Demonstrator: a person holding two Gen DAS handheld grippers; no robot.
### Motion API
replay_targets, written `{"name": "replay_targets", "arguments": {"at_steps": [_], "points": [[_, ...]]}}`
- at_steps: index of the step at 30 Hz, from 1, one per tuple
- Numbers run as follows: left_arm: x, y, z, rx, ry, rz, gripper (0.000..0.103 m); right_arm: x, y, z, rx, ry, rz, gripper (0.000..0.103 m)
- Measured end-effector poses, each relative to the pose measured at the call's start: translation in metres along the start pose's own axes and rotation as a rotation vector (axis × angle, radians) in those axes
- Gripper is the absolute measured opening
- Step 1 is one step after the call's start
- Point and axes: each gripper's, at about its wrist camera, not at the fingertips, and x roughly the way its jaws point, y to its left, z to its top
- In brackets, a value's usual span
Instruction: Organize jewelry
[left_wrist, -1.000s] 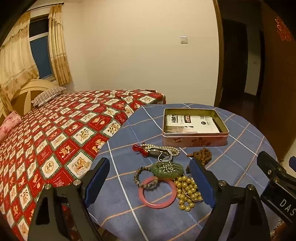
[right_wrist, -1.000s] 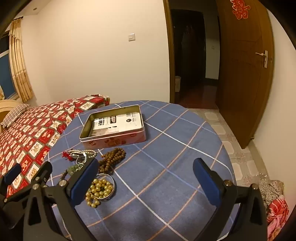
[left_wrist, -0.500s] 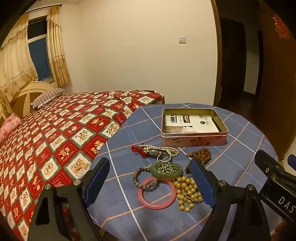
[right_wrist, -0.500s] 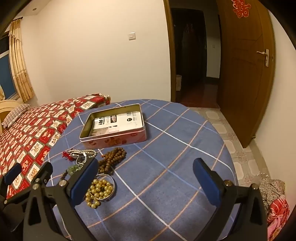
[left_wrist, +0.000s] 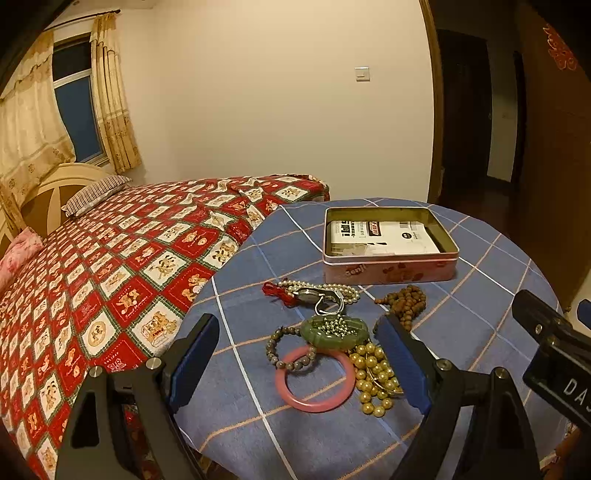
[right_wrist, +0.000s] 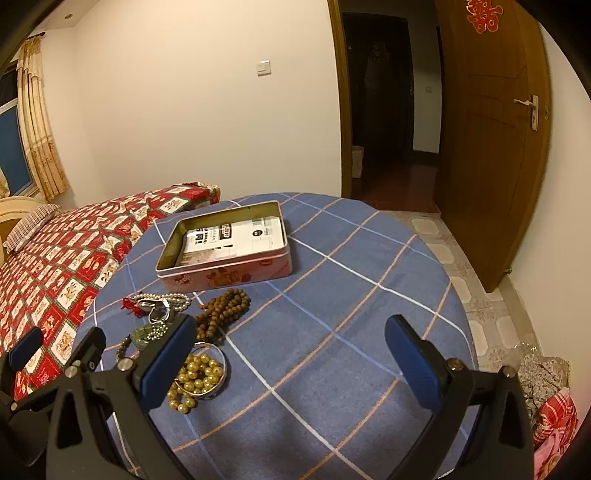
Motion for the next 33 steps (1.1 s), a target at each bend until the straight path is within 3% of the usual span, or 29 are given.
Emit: {"name": "replay_targets", "arguments": {"at_steps": [33], "points": [[0.0047, 0.0009, -0.0041, 0.001, 0.001, -0.008, 0.088, 0.0028, 0.0021, 0.0005, 0.001, 0.000, 0.014, 0.103]]}}
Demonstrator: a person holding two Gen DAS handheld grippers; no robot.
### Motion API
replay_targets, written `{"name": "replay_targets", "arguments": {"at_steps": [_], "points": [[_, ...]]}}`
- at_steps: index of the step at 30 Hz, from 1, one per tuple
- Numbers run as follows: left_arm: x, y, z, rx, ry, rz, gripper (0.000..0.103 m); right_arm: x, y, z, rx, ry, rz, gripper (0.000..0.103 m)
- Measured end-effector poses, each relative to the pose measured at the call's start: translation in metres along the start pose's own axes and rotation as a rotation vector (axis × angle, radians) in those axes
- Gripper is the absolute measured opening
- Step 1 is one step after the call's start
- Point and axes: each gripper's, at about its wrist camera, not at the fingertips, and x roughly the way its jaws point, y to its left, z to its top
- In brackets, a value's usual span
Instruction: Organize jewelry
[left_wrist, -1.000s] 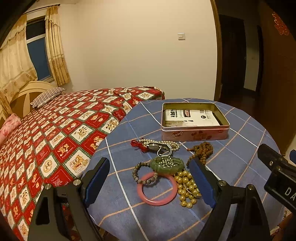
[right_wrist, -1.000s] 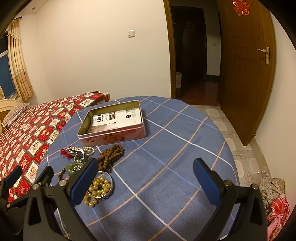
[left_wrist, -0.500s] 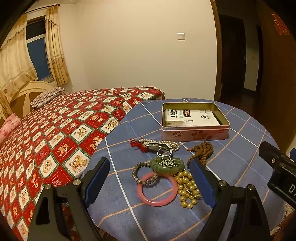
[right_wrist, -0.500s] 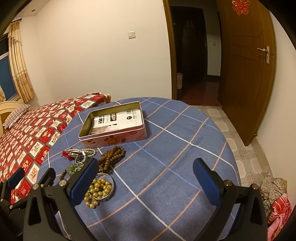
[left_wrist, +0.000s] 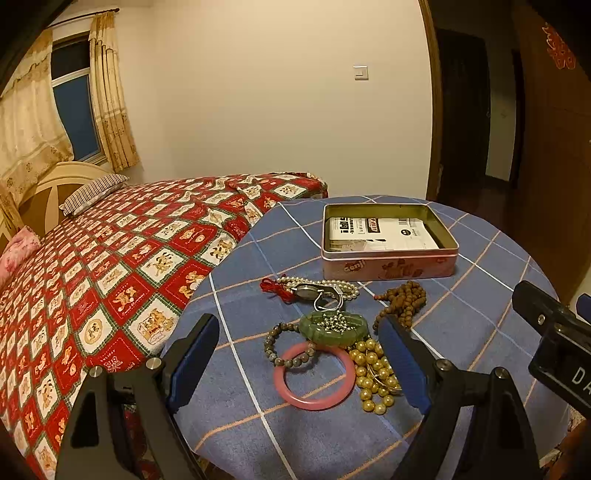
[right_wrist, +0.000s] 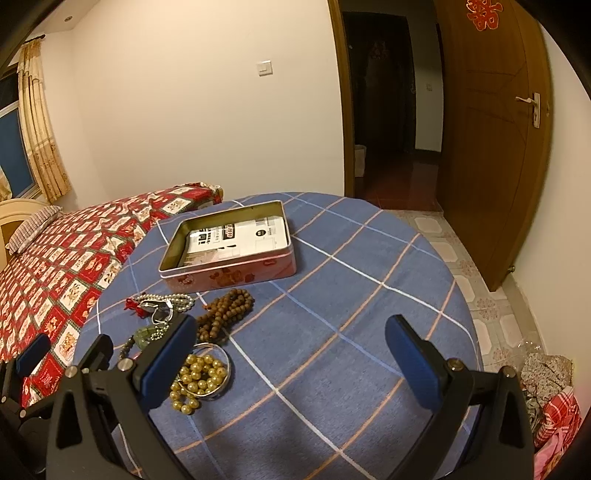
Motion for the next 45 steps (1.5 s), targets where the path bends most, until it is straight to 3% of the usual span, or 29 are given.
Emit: {"name": "replay_targets", "arguments": {"at_steps": [16, 32, 36, 40, 43, 45], "points": [[0.003, 0.004, 0.000, -0.003, 0.007, -0.002, 0.088, 0.001, 0.003, 0.001, -0.011, 0.002, 0.001, 0.103], [0.043, 0.020, -0.006, -0.032, 0.079, -0.044, 0.088, 0.034, -0.001, 0.003, -0.023, 0.055, -0.002, 0.103], [0.058, 0.032, -0.009, -0.070, 0.113, -0.073, 0.088, 0.048, -0.004, 0.000, -0.022, 0.092, 0.024, 0.090], [0.069, 0.037, -0.007, -0.112, 0.134, -0.156, 0.088, 0.061, -0.001, -0.001, -0.027, 0.123, 0.081, 0.072], [0.075, 0.036, -0.006, -0.104, 0.135, -0.172, 0.087, 0.071, 0.001, 0.001, -0.019, 0.151, 0.131, 0.071], [0.082, 0.033, -0.006, -0.083, 0.146, -0.173, 0.072, 0.079, 0.003, 0.004, -0.002, 0.168, 0.165, 0.071]]}}
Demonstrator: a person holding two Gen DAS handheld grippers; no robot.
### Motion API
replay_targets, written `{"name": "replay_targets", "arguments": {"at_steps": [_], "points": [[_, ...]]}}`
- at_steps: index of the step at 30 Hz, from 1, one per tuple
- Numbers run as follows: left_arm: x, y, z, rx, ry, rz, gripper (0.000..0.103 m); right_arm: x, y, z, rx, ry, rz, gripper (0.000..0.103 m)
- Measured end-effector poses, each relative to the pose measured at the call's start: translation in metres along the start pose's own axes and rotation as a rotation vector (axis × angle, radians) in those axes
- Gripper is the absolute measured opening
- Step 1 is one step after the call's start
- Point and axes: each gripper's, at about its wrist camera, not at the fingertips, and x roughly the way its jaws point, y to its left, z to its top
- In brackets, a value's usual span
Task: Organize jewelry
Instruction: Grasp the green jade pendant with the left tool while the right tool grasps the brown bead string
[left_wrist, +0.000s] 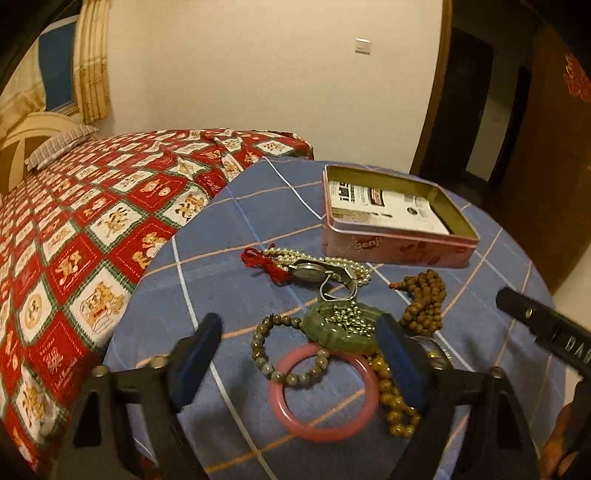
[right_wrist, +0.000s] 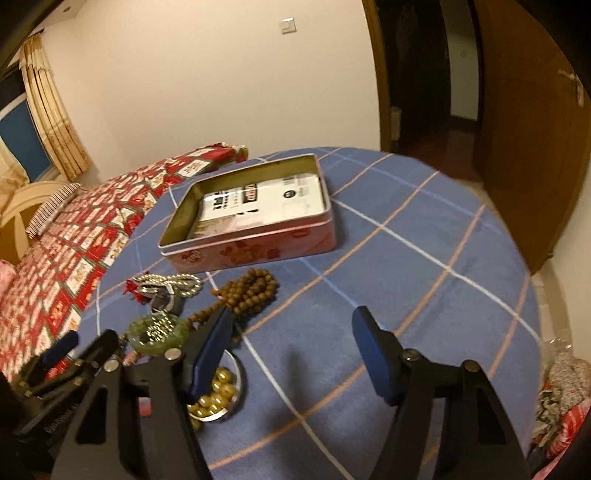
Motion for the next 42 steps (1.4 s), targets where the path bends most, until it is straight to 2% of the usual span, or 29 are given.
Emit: {"name": "replay_targets", "arguments": {"at_steps": [3, 7, 11, 12, 14, 17, 21, 25, 27, 29, 30, 33, 35, 39, 42], "points": [[0.016, -0.001, -0.001, -0.008, 0.060, -0.043, 0.057, 0.015, 0.003, 0.005, 0.006, 0.038, 0.041, 0.071], [0.026, -0.005, 0.000, -0.021, 0.085, -0.104, 0.056, 0.025, 0.007, 0.004, 0.005, 0.054, 0.036, 0.071], [0.040, -0.002, 0.004, -0.047, 0.116, -0.110, 0.056, 0.027, 0.008, 0.004, -0.005, 0.052, 0.032, 0.071], [0.044, -0.002, 0.003, -0.048, 0.127, -0.109, 0.043, 0.028, 0.008, 0.005, -0.008, 0.055, 0.031, 0.071], [0.051, -0.001, -0.001, -0.057, 0.149, -0.153, 0.023, 0.033, 0.006, 0.008, 0.002, 0.064, 0.035, 0.071], [0.049, -0.001, -0.003, -0.047, 0.138, -0.181, 0.016, 0.041, 0.004, 0.013, 0.030, 0.086, 0.057, 0.071], [0.040, 0.000, -0.001, -0.042, 0.090, -0.194, 0.014, 0.056, 0.013, 0.017, 0.027, 0.126, 0.089, 0.071], [0.023, 0.002, 0.007, -0.045, 0.014, -0.220, 0.014, 0.074, 0.029, 0.015, -0.012, 0.174, 0.076, 0.071], [0.016, 0.002, 0.011, -0.040, -0.019, -0.225, 0.014, 0.084, 0.036, 0.012, -0.037, 0.191, 0.062, 0.063], [0.010, 0.004, 0.015, -0.039, -0.043, -0.233, 0.014, 0.084, 0.039, 0.011, -0.074, 0.167, 0.037, 0.039], [0.007, 0.005, 0.017, -0.041, -0.054, -0.237, 0.014, 0.083, 0.038, 0.011, -0.071, 0.166, 0.060, 0.035], [0.001, 0.009, 0.021, -0.053, -0.080, -0.248, 0.014, 0.079, 0.031, 0.010, -0.055, 0.160, 0.083, 0.029], [0.002, 0.010, 0.022, -0.061, -0.076, -0.245, 0.014, 0.072, 0.029, 0.012, -0.050, 0.135, 0.088, 0.022], [0.001, 0.010, 0.022, -0.064, -0.079, -0.275, 0.014, 0.049, 0.025, 0.017, -0.046, 0.059, 0.093, 0.021], [-0.006, 0.008, 0.024, -0.058, -0.105, -0.275, 0.014, 0.043, 0.020, 0.020, -0.028, 0.036, 0.089, 0.021]]}}
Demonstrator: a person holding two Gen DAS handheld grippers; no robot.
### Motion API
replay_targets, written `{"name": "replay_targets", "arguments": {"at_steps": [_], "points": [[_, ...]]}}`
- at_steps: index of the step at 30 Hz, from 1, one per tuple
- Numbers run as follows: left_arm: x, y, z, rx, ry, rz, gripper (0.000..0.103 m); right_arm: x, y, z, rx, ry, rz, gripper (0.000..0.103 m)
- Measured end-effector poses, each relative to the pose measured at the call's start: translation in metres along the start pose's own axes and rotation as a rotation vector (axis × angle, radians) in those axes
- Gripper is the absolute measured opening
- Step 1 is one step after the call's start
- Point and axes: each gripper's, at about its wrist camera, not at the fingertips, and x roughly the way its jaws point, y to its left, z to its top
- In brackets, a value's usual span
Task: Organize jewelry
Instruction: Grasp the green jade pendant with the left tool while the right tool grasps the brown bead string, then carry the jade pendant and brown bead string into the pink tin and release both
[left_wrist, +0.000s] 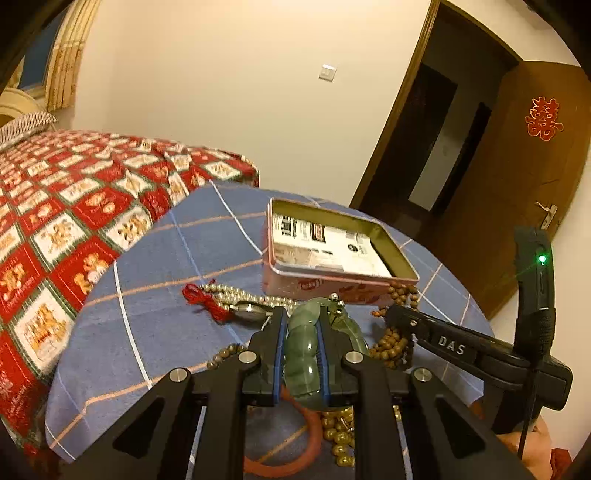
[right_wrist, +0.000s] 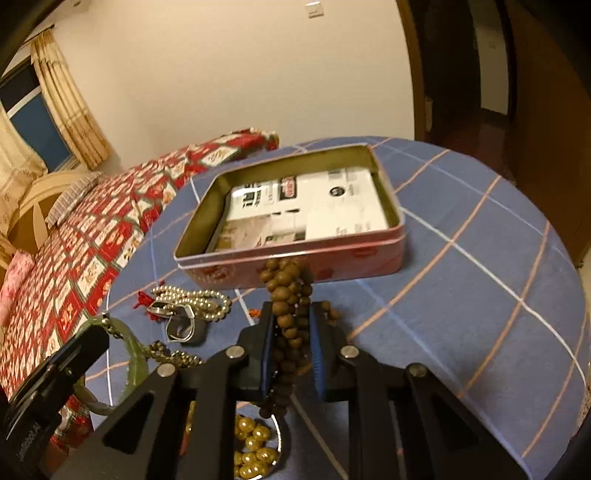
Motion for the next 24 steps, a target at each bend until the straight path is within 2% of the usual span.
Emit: {"name": "replay_targets", "arguments": {"at_steps": [7, 10, 11, 13, 14, 18, 21, 22, 23, 24], "points": [[-0.029, -0.009, 0.013, 0.004, -0.109, -0.077, 0.014, -0.022, -0.004, 0.003, 0.031, -0.071, 0.024, 0.021], [-0.037, -0.009, 0.015, -0.023, -0.140, -0.178, 0.014, -0.031, -0.002, 0.004, 0.027, -0.096, 0.033, 0.021], [-0.036, -0.010, 0.015, -0.026, -0.143, -0.179, 0.015, -0.031, -0.001, 0.004, 0.016, -0.097, 0.028, 0.021], [-0.022, -0.024, 0.012, 0.089, -0.091, -0.030, 0.015, -0.027, 0.001, 0.003, 0.003, -0.080, 0.013, 0.021], [-0.017, -0.029, 0.009, 0.131, -0.074, 0.009, 0.015, -0.023, 0.001, 0.002, 0.019, -0.063, 0.014, 0.021], [-0.009, -0.022, 0.001, 0.097, -0.034, -0.023, 0.015, -0.024, -0.003, -0.001, 0.034, -0.061, 0.014, 0.021], [-0.015, -0.016, 0.003, 0.052, -0.058, -0.125, 0.015, -0.028, -0.005, -0.001, 0.041, -0.072, 0.026, 0.021], [-0.012, -0.020, 0.002, 0.100, -0.046, -0.061, 0.015, -0.030, -0.005, -0.001, 0.035, -0.073, 0.025, 0.021], [0.002, -0.032, -0.001, 0.237, -0.010, 0.100, 0.014, -0.027, -0.002, -0.001, 0.023, -0.067, 0.017, 0.021], [0.013, -0.037, -0.007, 0.312, 0.030, 0.171, 0.014, -0.026, -0.002, -0.001, 0.023, -0.062, 0.014, 0.021]]}}
